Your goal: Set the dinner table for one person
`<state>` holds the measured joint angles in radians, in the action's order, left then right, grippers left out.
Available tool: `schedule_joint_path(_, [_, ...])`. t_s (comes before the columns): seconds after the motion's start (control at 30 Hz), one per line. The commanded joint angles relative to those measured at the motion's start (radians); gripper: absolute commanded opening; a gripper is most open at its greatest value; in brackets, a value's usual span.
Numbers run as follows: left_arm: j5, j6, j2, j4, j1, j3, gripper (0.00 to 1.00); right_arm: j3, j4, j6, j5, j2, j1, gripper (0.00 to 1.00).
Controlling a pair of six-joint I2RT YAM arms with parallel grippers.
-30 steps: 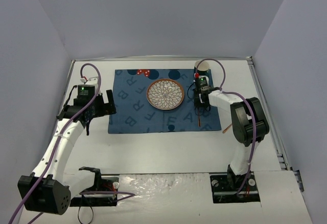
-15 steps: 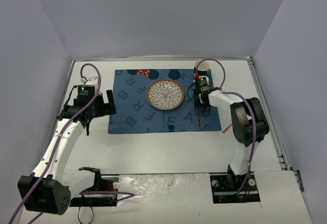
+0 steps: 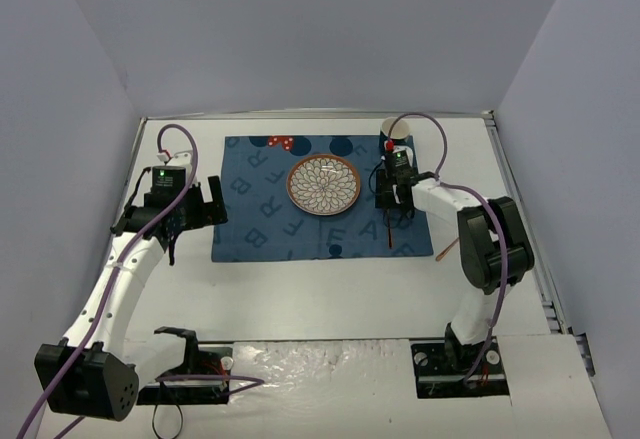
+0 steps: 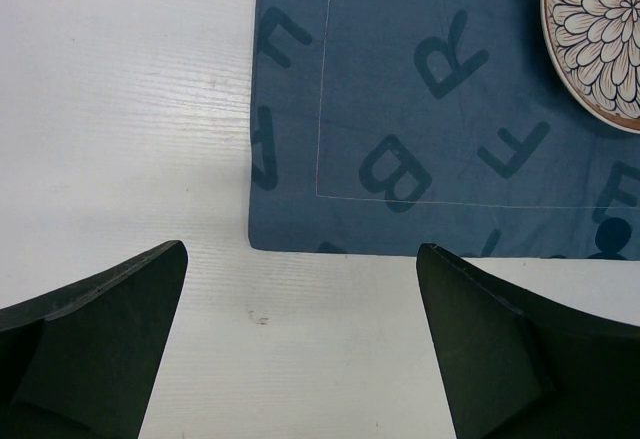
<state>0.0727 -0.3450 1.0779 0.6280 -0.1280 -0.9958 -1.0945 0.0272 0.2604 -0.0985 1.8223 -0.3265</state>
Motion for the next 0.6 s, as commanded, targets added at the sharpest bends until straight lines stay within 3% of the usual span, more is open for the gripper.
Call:
schedule_joint_path(0.0, [-0.009,0.005,-0.01,-0.029,0.008,-0.035,0.97,0.0,-0.018,0.039,-0.071,-0.152,0.015,0.5])
schedule_joint_path(0.13, [-0.007,0.003,-0.014,-0.03,0.008,-0.033,0.97,0.06,-0.014,0.11,-0.14,-0.24,0.075,0.59])
schedule_joint_path(0.57, [0.006,0.003,-0.025,-0.033,0.007,-0.033,0.97,0.296,-0.017,0.189,-0.134,-0.392,0.424,0.58])
